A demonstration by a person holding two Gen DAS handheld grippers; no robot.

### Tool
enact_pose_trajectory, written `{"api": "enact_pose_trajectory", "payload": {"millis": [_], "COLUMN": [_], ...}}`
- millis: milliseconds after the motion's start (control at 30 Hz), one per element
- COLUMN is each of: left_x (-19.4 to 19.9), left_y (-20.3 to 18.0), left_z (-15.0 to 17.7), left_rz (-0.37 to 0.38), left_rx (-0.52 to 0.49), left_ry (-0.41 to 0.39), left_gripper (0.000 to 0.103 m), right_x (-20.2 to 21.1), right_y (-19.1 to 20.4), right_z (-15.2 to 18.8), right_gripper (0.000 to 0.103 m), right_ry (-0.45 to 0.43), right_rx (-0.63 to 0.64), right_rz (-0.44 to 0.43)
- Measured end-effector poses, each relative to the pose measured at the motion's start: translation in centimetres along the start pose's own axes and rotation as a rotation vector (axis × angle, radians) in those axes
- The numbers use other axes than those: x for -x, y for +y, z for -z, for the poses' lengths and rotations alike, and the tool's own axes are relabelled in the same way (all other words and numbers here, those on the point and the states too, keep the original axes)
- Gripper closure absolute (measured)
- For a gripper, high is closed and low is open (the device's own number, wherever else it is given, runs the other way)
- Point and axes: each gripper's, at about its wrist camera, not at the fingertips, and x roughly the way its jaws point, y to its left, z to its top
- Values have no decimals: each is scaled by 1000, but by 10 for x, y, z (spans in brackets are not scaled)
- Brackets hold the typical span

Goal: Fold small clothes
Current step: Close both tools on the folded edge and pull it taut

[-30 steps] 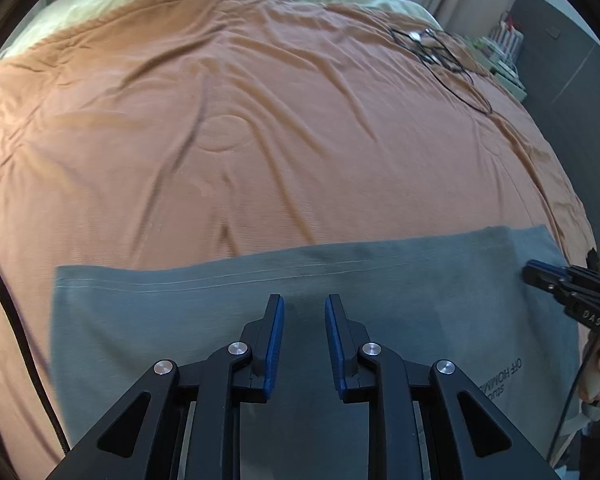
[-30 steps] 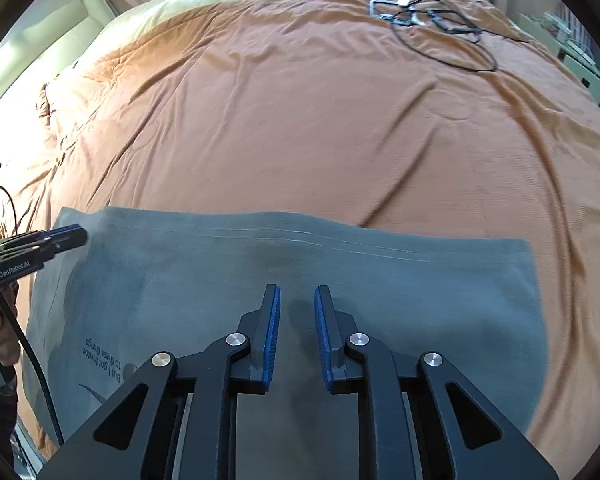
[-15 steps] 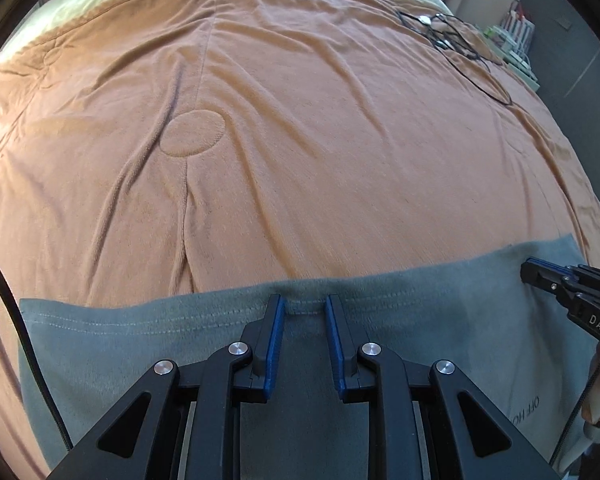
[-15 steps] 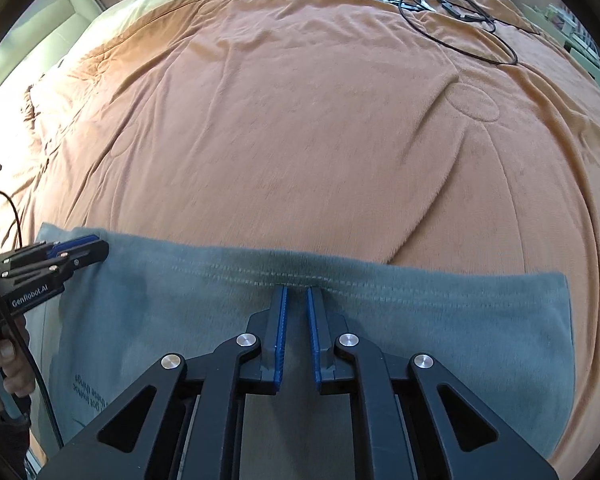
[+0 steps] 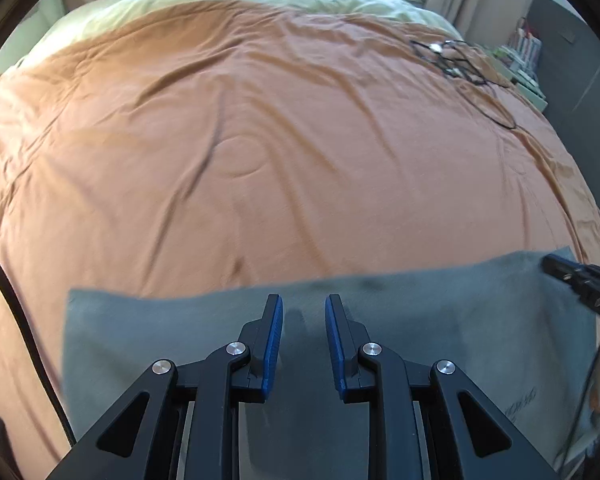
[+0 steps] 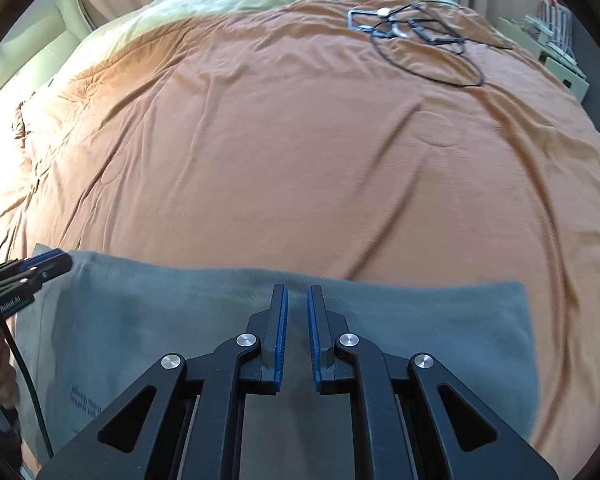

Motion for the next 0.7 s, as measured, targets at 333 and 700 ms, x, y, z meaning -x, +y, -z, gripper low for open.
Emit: {"api": "enact_pose_trajectory", "payload": {"millis": [333, 700], "left_x": [18, 10], "left_y": [74, 125], "left_z": [34, 55], "left_rz": [-87, -112], "left_rx": [74, 131], "left_ry": [56, 129], "left_gripper": [80, 80], "right_x": [42, 53], "right_y": [-47, -86], "right_z": [43, 54], "right_gripper": [96, 96], "right_ry": [42, 72], "right_rx": [-20, -120], "right_rz": [61, 92]}}
